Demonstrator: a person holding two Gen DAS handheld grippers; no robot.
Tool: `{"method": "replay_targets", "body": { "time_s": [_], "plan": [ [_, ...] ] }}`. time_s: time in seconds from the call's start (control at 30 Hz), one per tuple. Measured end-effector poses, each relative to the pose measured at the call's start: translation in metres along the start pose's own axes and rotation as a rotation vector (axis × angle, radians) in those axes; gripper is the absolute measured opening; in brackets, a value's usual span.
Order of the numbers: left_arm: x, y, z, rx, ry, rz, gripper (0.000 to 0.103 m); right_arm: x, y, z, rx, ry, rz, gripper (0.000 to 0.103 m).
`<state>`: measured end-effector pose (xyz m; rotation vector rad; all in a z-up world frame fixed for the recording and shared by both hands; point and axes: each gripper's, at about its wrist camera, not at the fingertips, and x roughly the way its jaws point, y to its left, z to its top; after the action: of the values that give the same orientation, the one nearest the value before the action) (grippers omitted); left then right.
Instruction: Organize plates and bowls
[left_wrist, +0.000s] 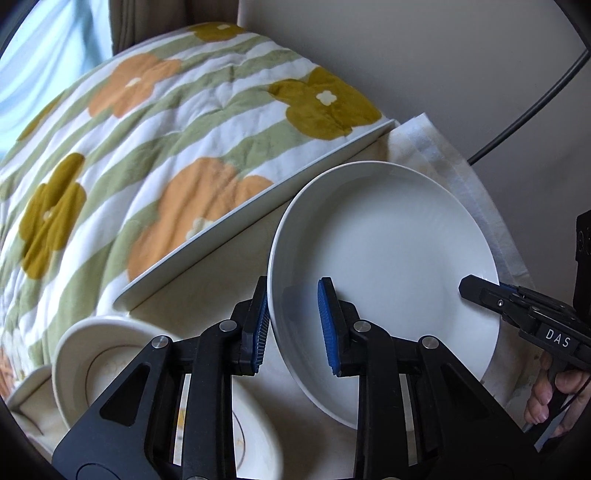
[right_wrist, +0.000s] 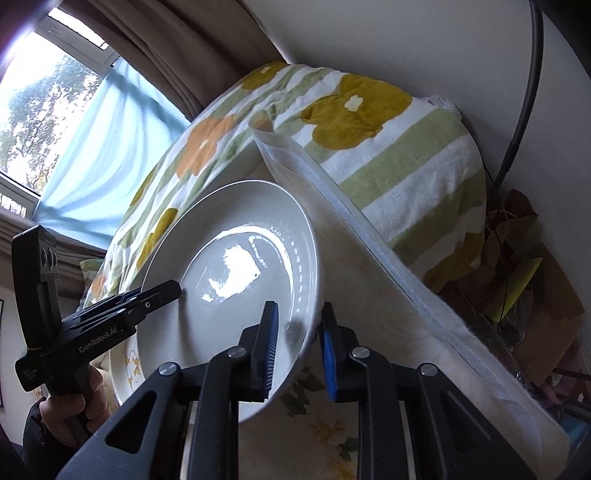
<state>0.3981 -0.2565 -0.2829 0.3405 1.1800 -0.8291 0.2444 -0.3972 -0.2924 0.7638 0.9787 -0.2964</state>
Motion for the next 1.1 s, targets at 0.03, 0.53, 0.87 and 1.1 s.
{"method": "replay_targets", "body": {
  "time_s": [0.03,0.53,0.87,1.1],
  "plan": [
    [-0.007,-0.002,-0.002,-0.008,-0.010,0.004,0.023,-0.005,0.001,0.001,-0.013,-0.002,0.007,0.020],
    [-0.147,-0.022,-0.097,-0.291,-0.203,0.164,0.023,-0.081,0.063,-0.001,-0.371,0.065,0.201,0.020],
    [-0.199,0.003,-0.221,-0.542,-0.209,0.279,0.023,-0.069,0.118,-0.072,-0.563,0.221,0.326,0.020],
    [-0.199,0.033,-0.304,-0.652,-0.162,0.290,0.023,-0.037,0.150,-0.142,-0.647,0.320,0.306,0.020]
  ]
}}
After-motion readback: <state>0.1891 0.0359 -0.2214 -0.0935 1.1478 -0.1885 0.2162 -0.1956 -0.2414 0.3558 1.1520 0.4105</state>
